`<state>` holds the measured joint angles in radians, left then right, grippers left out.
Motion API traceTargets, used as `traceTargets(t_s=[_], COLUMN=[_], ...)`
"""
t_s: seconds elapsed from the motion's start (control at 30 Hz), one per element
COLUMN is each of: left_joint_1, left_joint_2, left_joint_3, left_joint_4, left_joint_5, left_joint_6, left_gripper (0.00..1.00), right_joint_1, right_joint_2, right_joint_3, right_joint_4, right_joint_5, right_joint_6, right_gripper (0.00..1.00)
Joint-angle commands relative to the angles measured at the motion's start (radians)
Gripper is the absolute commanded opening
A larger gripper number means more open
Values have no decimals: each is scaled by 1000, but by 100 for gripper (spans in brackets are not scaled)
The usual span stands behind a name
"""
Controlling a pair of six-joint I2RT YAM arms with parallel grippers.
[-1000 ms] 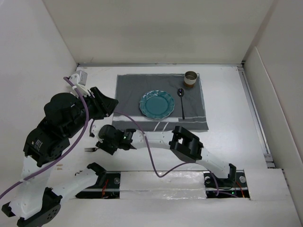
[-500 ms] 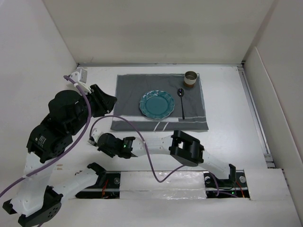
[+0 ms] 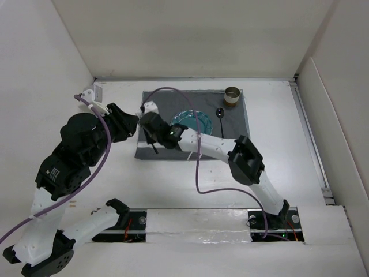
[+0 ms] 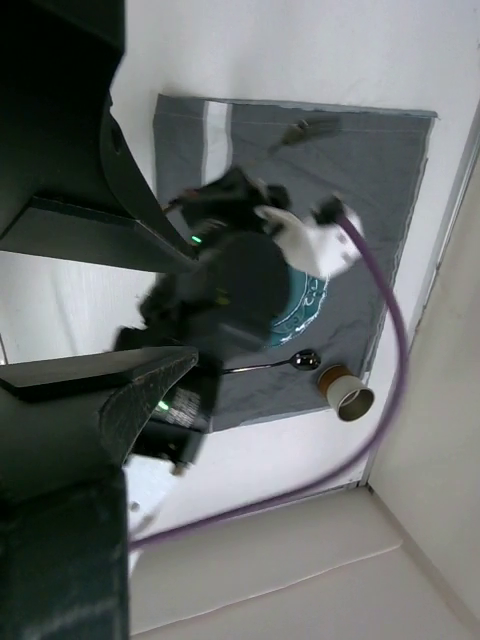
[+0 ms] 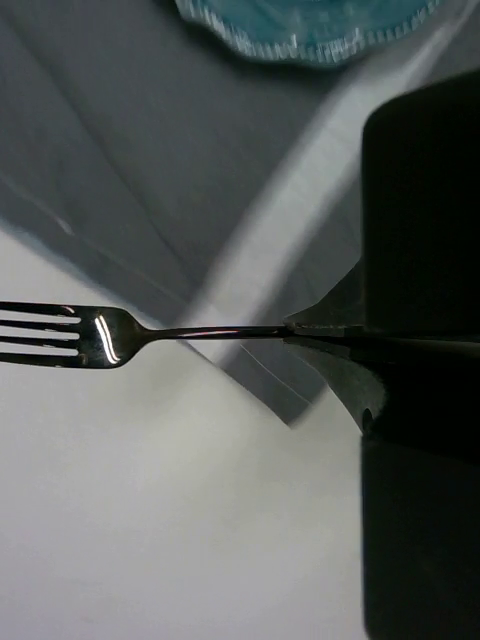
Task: Set the dinner table for one person
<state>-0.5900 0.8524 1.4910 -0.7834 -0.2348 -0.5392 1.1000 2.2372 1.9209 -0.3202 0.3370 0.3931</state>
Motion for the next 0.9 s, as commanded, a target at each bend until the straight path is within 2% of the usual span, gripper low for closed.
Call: traceTargets(t_s=[0.0,0.1,0.3,0.5,0.87], left_joint_1=[-7,-7,-7,-7,-7], left_joint_2=[-36,-58,-91,-98,-82], left_joint_3=[-102,-162,-253,-284,-299], left_joint_4=[96,145,156,167,173], left_joint_5=[6,35,54,60,80], left_joint_6=[-10,-21,-10,4,33], left_gripper=[32,32,31,32,32], right_joint_1=[-96,-144,-206,-215,-196], right_joint_2=[27,108,267,271,311], right_joint_3=[126,243,447,382,366], right_joint_4=[-78,-132,-204,-181,-230], right_joint_5=[89,93,85,69,85], right_joint_6=[178,284,381,429,486], right_gripper=[0,0,0,0,0])
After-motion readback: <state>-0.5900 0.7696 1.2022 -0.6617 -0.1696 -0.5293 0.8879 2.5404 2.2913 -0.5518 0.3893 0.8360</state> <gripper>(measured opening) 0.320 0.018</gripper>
